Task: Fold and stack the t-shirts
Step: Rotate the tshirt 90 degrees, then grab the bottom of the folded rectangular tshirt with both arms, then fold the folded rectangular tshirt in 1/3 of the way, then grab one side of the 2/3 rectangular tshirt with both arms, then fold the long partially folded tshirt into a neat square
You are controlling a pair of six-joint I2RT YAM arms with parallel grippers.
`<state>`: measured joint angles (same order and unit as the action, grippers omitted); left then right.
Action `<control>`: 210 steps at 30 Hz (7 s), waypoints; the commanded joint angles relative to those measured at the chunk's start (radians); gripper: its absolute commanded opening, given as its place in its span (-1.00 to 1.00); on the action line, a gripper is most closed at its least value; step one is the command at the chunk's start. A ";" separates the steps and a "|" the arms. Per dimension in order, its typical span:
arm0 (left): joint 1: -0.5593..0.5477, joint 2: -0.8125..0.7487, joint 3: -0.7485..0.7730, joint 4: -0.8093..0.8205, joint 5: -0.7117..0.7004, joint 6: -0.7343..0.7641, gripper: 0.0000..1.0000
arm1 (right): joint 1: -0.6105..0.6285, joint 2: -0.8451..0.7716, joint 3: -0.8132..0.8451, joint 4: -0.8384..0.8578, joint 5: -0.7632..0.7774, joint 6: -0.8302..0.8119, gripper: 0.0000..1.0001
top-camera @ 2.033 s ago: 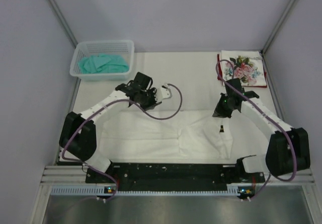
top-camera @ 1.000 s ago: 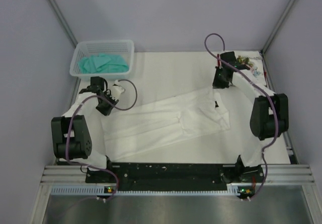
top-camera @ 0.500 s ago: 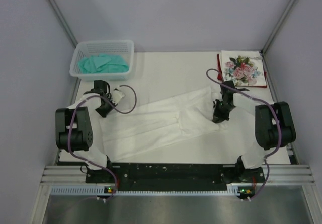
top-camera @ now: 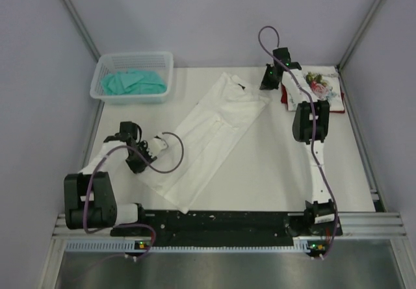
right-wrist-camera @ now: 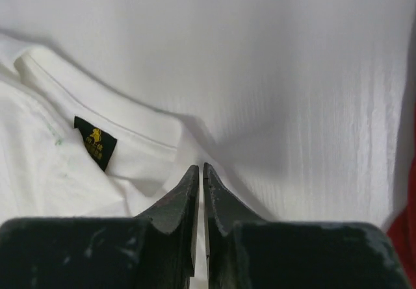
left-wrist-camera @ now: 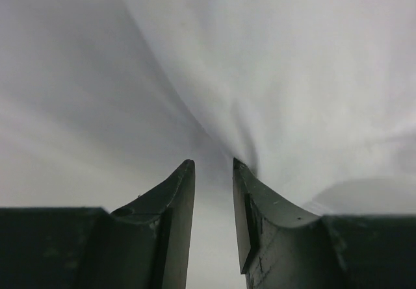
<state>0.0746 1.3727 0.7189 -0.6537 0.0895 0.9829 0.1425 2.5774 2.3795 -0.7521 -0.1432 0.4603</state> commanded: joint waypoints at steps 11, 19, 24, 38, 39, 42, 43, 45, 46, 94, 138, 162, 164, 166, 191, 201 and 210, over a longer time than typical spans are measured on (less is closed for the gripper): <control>-0.021 -0.092 0.160 -0.154 0.123 -0.099 -0.45 | 0.005 -0.497 -0.572 0.203 -0.053 -0.011 -0.85; -0.022 0.109 0.186 -0.034 0.090 -0.103 -0.65 | 0.042 -0.407 -0.720 0.326 -0.358 0.093 -1.00; -0.166 -0.001 0.007 -0.043 0.136 -0.023 -0.60 | 0.013 -0.228 -0.565 0.220 -0.300 0.136 -1.00; -0.599 -0.162 0.148 -0.305 0.518 -0.056 -0.18 | -0.029 -0.182 0.017 0.255 -0.363 -0.021 -0.47; -0.599 -0.194 0.158 -0.320 0.515 -0.041 -0.09 | -0.017 -0.263 -0.055 0.258 -0.374 -0.113 -0.40; -0.598 -0.273 0.152 -0.346 0.526 0.017 0.13 | 0.037 -0.573 -0.409 0.331 -0.420 -0.407 -0.15; -0.599 -0.291 0.136 -0.348 0.532 0.043 0.18 | 0.060 -0.693 -0.563 0.391 -0.433 -0.489 -0.09; -0.599 -0.304 0.091 -0.339 0.561 0.115 0.21 | 0.129 -0.906 -0.896 0.521 -0.467 -0.613 -0.03; -0.598 -0.305 0.058 -0.324 0.573 0.153 0.21 | 0.156 -0.997 -0.999 0.584 -0.508 -0.690 -0.03; -0.855 -0.486 -0.055 -0.182 0.317 -0.035 -1.00 | 0.996 -1.476 -1.685 0.261 -0.177 -1.105 -1.00; -0.487 0.772 1.154 -0.068 0.004 -0.368 -0.52 | 0.235 -0.815 -1.226 0.616 0.010 -1.121 -0.84; -0.481 0.150 0.338 0.078 0.438 0.283 0.47 | 0.540 -1.196 -1.623 0.501 -0.047 -1.460 0.24; -0.496 0.173 0.321 0.085 0.411 0.280 0.47 | 0.546 -1.163 -1.620 0.494 -0.041 -1.448 0.21; -0.509 0.195 0.304 0.106 0.383 0.269 0.48 | 0.551 -1.134 -1.628 0.494 -0.038 -1.450 0.19; -0.529 0.158 0.261 -0.053 0.317 0.146 -1.00 | 0.638 -1.206 -1.560 0.242 0.027 -1.368 -1.00; -0.634 -0.240 0.209 -0.503 0.421 0.114 -1.00 | 0.995 -1.586 -1.537 -0.173 0.005 -1.186 -1.00; -0.636 -0.247 0.350 -0.523 0.350 -0.131 -1.00 | 0.999 -1.675 -1.447 -0.191 0.073 -1.046 -1.00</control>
<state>-0.5701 1.0828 0.9661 -1.2114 0.5381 1.0412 1.2152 0.9352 0.8768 -0.8837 -0.1211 -0.6582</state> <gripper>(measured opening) 0.021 0.026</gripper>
